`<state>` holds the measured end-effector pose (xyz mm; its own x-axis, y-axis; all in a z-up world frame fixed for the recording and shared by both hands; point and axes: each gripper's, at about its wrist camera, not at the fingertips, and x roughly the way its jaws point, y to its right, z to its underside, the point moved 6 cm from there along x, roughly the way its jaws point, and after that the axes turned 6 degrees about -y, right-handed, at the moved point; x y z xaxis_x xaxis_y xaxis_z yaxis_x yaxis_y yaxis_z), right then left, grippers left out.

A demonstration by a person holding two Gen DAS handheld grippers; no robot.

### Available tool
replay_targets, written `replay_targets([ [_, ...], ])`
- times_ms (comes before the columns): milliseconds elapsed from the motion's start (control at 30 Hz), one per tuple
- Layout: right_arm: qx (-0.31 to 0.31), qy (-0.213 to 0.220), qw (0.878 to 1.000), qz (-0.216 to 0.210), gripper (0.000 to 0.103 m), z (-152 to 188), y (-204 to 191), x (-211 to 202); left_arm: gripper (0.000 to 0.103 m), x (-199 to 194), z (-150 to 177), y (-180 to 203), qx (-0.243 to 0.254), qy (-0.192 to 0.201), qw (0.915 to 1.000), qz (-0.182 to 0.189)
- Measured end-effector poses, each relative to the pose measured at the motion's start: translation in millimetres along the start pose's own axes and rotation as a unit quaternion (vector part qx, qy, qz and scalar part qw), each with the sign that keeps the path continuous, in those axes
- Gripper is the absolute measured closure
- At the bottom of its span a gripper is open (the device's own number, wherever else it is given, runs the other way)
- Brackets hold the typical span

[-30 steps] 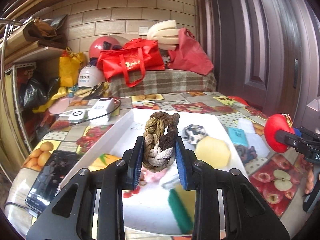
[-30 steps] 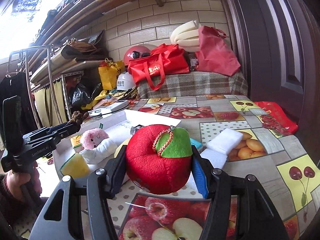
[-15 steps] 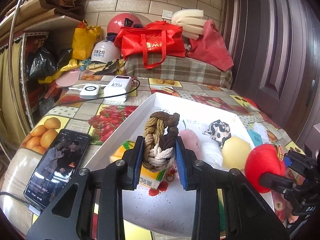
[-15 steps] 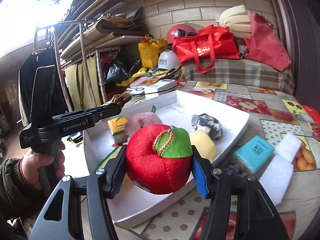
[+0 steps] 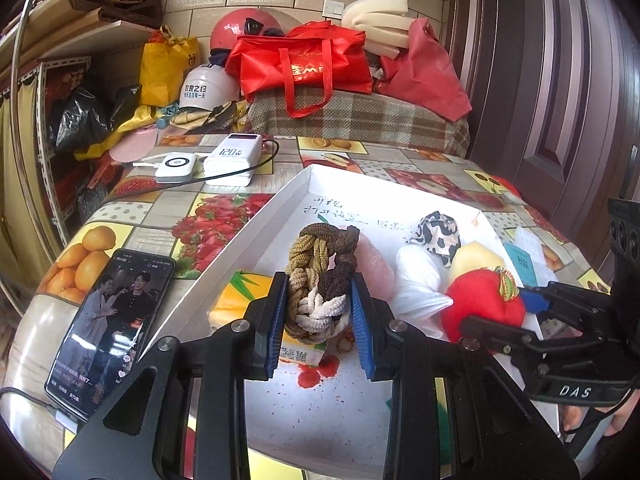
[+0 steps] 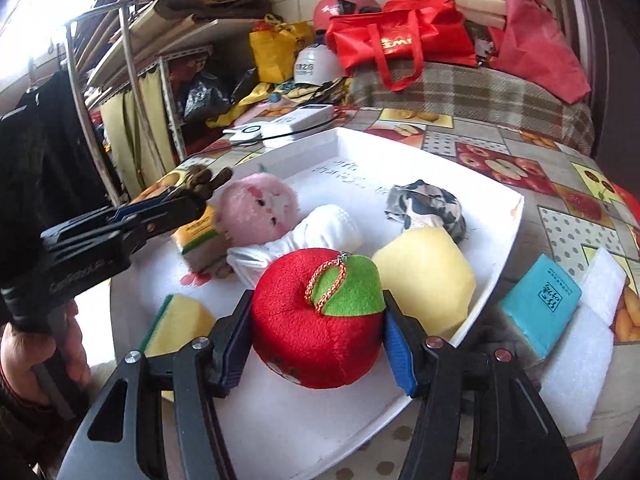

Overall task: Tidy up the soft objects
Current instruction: 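Carry the apple plush and braided rope over the white tray with both tools, then open both tools to drop the apple plush and rope into the tray, then move the right tool toward the white foam pads beside the tray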

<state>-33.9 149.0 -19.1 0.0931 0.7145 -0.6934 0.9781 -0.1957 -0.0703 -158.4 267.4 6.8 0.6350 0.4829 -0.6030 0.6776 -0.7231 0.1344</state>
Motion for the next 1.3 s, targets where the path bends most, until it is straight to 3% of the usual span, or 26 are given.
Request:
replay_targets([
  [233, 0.025, 0.025, 0.999, -0.004, 0.044, -1.0, 9.2, -11.1, 0.073, 6.2, -17.3, 0.1, -0.014, 0.037, 0.9989, -0.026],
  [500, 0.024, 0.034, 0.999, -0.004, 0.044, -4.9, 8.8, -11.9, 0.068, 9.0, -24.2, 41.3, 0.064, 0.066, 0.9945, -0.051],
  [567, 0.025, 0.035, 0.999, -0.004, 0.041, -5.2, 8.8, -11.8, 0.061, 6.1, -24.0, 41.4, 0.066, 0.073, 0.9936, -0.055],
  [600, 0.025, 0.035, 0.999, -0.004, 0.037, -5.3, 8.9, -11.4, 0.052, 4.0, -24.1, 39.3, 0.061, 0.078, 0.9932, -0.061],
  [667, 0.026, 0.032, 0.999, -0.002, 0.022, -5.4, 8.8, -10.1, 0.037, -1.4, -25.0, 34.5, 0.047, 0.093, 0.9917, -0.074],
  [733, 0.027, 0.033, 0.999, 0.002, 0.019, -5.5, 9.4, -10.4, 0.011, -8.5, -24.5, 29.0, 0.031, 0.110, 0.9902, -0.079],
  [767, 0.026, 0.035, 0.999, 0.003, 0.019, -5.4, 9.2, -11.0, 0.002, -9.2, -24.7, 26.7, 0.027, 0.112, 0.9902, -0.079],
  [800, 0.026, 0.037, 0.999, 0.005, 0.019, -5.5, 9.0, -11.8, 0.000, -9.3, -24.8, 25.2, 0.023, 0.112, 0.9902, -0.080],
  [1300, 0.049, 0.066, 0.996, 0.021, 0.017, -5.5, 19.2, -21.7, 0.000, -18.7, -22.4, 18.2, 0.003, 0.132, 0.9873, -0.089],
])
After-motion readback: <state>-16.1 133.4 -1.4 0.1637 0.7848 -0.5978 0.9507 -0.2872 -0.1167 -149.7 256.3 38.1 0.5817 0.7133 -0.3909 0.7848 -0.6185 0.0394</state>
